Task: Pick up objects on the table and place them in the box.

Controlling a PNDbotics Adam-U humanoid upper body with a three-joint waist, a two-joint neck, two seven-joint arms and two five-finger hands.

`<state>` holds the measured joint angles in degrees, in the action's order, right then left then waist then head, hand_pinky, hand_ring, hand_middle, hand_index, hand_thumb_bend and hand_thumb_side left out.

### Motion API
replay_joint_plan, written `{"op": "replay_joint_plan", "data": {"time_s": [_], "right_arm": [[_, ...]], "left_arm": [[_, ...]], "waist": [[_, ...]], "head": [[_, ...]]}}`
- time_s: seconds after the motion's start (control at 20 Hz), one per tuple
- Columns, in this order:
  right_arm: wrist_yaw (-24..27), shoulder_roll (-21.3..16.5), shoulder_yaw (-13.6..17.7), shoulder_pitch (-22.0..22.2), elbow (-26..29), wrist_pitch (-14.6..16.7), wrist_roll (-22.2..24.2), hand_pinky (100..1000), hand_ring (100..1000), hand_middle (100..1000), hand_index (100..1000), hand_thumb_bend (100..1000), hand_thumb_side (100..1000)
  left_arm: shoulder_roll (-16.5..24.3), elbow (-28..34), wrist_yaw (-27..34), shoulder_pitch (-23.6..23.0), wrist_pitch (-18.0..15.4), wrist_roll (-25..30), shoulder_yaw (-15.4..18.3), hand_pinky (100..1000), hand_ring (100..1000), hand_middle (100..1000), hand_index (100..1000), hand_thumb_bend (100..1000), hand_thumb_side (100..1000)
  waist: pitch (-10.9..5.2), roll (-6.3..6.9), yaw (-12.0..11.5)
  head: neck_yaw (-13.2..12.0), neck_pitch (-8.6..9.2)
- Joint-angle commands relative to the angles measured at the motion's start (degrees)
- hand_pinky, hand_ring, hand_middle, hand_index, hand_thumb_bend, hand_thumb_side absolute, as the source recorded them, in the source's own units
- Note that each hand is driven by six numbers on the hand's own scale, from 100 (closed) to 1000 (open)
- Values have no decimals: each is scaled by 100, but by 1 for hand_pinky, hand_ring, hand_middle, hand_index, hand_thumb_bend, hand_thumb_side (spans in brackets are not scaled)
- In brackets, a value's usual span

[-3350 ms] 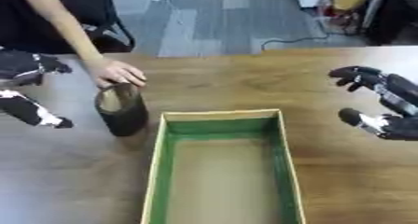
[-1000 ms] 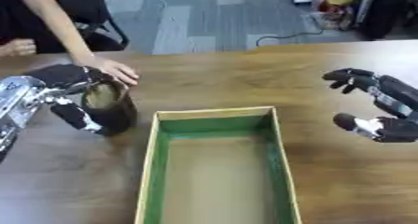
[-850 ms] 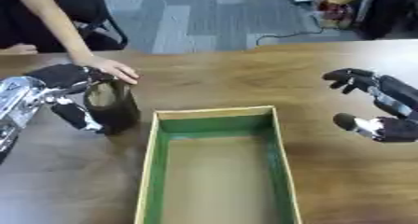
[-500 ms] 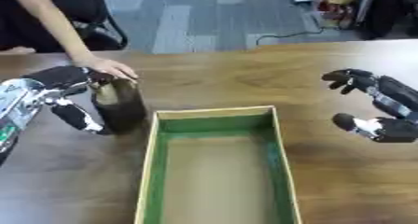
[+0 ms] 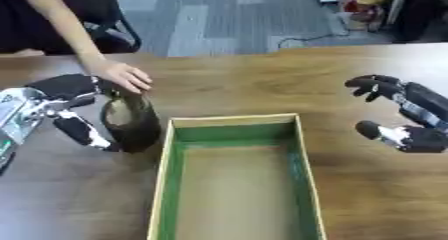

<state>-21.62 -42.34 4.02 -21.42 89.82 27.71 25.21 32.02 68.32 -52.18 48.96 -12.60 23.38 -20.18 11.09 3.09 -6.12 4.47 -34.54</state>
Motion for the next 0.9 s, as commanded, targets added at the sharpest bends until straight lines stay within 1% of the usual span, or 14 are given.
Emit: {"op": "replay_joint_plan", "data": {"time_s": [0.05, 0.1, 0.55, 0.9], "right_arm": [[34, -119, 75, -33, 37, -21, -7, 716, 807, 884, 972, 495, 978], [34, -118, 76, -29, 35, -22, -7, 716, 807, 884, 972, 495, 980], [34, -122, 79, -27, 23, -24, -9, 716, 807, 884, 971, 490, 980], [31, -127, 83, -15, 13, -29, -9, 716, 806, 884, 972, 485, 981]], "left_arm": [[224, 236, -29, 58, 7, 38, 25, 100, 123, 752, 816, 651, 555], [236, 270, -52, 60, 12, 39, 34, 100, 124, 756, 817, 666, 551], [365, 553, -117, 78, 31, 57, 108, 100, 127, 763, 819, 656, 559], [482, 914, 161, -29, 44, 95, 25, 100, 116, 744, 806, 669, 556]], "waist": [[-141, -12, 4], [-144, -13, 7], [-170, -6, -14], [-185, -3, -37]], "head": [[24, 2], [25, 3], [45, 1], [52, -14]]}}
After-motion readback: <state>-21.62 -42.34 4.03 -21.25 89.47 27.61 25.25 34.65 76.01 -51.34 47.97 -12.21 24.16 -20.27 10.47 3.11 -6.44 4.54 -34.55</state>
